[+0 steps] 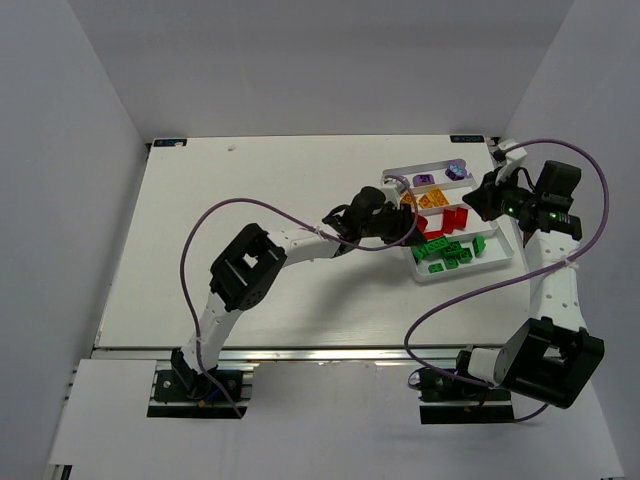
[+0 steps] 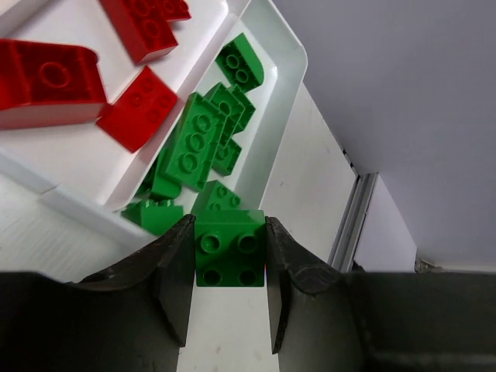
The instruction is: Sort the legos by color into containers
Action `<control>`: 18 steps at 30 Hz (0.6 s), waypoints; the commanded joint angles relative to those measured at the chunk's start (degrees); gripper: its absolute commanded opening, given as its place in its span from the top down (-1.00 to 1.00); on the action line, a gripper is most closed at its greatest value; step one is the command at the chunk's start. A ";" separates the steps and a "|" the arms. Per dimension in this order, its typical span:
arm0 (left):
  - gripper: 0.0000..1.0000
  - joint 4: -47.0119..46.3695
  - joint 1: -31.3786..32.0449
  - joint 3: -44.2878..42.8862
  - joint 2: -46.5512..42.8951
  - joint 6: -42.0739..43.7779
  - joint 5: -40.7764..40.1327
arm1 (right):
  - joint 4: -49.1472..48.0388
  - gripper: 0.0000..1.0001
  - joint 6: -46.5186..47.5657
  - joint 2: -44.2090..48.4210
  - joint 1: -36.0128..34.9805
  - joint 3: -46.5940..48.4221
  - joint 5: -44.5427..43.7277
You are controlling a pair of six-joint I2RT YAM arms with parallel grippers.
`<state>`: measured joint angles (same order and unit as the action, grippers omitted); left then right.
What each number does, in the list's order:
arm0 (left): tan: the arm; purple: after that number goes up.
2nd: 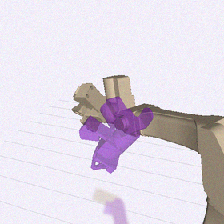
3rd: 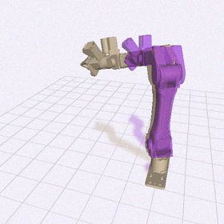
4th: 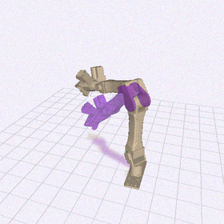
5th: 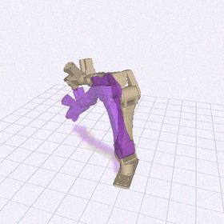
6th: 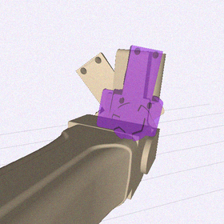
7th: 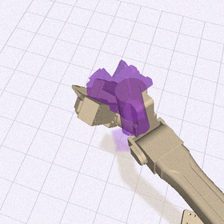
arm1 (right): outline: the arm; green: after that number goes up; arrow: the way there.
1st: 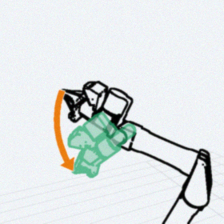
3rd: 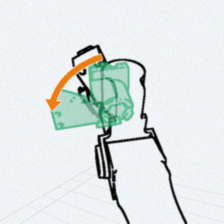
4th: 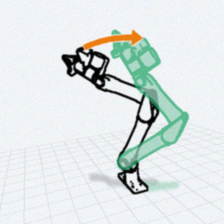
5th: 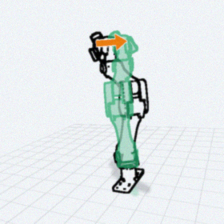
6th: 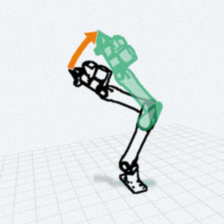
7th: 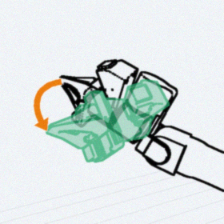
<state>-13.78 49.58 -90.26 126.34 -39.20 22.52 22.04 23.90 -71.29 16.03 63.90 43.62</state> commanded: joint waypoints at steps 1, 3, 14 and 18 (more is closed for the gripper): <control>0.65 -1.51 1.21 -4.92 0.91 -1.58 -2.04 | -1.65 1.00 -1.40 1.85 1.45 -0.27 2.61; 0.61 -1.16 1.92 -7.02 2.06 -1.49 -3.27 | -1.65 1.00 -1.40 1.77 1.90 -0.35 3.23; 0.31 6.83 5.96 -17.49 9.09 0.35 -10.04 | -1.91 1.00 -1.84 1.50 3.04 -0.44 4.63; 0.19 9.38 6.67 -18.81 9.80 1.40 -12.15 | -2.00 1.00 -2.10 1.50 3.22 -0.35 4.90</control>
<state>-7.38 55.68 -106.63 136.88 -39.20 13.30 22.06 22.63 -70.94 18.79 63.59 46.92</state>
